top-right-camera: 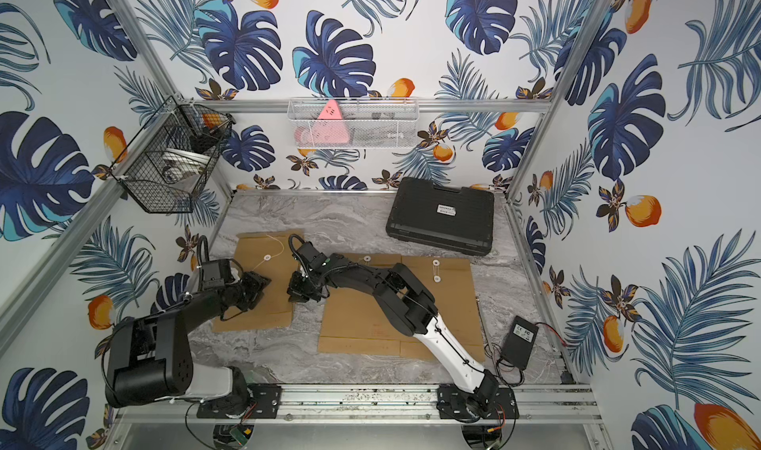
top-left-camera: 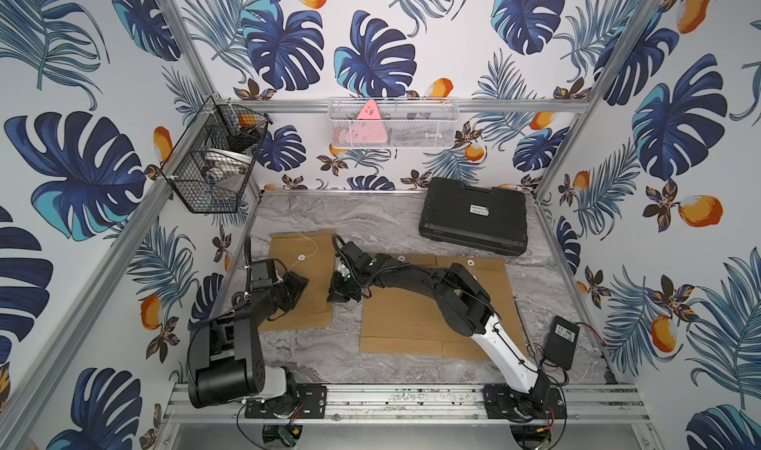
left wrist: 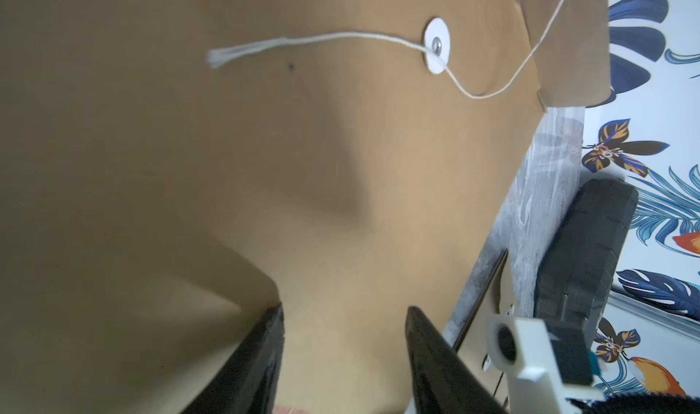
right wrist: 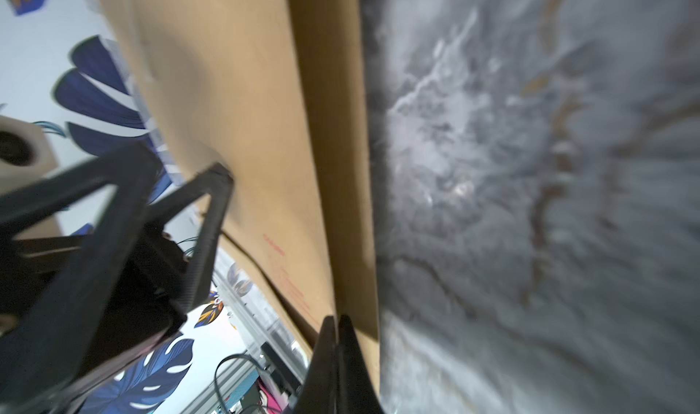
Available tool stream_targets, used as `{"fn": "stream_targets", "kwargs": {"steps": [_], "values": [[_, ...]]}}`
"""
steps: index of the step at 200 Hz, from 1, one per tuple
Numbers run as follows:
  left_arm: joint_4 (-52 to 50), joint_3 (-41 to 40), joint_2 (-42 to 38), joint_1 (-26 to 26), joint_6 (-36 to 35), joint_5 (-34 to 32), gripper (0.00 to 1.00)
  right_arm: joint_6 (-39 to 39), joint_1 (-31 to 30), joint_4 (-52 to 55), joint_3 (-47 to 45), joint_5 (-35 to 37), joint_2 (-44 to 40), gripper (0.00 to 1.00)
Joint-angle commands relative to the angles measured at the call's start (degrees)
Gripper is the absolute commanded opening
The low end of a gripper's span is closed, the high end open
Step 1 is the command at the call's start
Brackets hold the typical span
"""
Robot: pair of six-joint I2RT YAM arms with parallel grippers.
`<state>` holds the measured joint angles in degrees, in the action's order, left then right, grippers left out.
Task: Close the mouth of the file bag
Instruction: Pick up the file bag from the center of the board.
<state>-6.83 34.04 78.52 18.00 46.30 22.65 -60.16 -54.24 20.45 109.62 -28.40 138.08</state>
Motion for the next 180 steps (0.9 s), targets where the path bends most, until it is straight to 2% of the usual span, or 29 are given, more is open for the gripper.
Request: {"fn": "stream_targets", "kwargs": {"steps": [1,18,46,67,98,140,180], "values": [[-11.36,5.61,-3.04,0.02,-5.01,0.33,0.58,0.6,1.59,-1.89,-3.38,-3.74,-5.11,0.0],[-15.55,10.32,-4.59,-0.55,-7.58,0.69,0.59,0.18,3.61,-3.54,-7.95,-8.36,-9.84,0.0],[-20.22,17.99,-2.89,-5.18,-12.73,4.0,0.6,1.56,7.64,-3.77,-17.12,-12.77,-19.6,0.0],[-23.64,20.45,-2.77,-6.05,-14.43,3.96,0.6,2.93,10.9,-2.05,-22.31,-16.97,-26.2,0.0],[-22.29,15.0,-3.38,-5.79,-13.08,5.2,0.62,-0.21,15.51,-6.17,-29.68,-22.58,-33.17,0.0],[-10.37,4.18,-0.59,-5.69,-3.61,17.54,0.62,-5.54,18.09,-13.52,-34.49,-27.43,-34.33,0.0],[-9.34,3.46,1.21,-5.61,-4.5,18.71,0.6,-9.91,20.04,-19.51,-36.48,-30.61,-34.52,0.0]]}}
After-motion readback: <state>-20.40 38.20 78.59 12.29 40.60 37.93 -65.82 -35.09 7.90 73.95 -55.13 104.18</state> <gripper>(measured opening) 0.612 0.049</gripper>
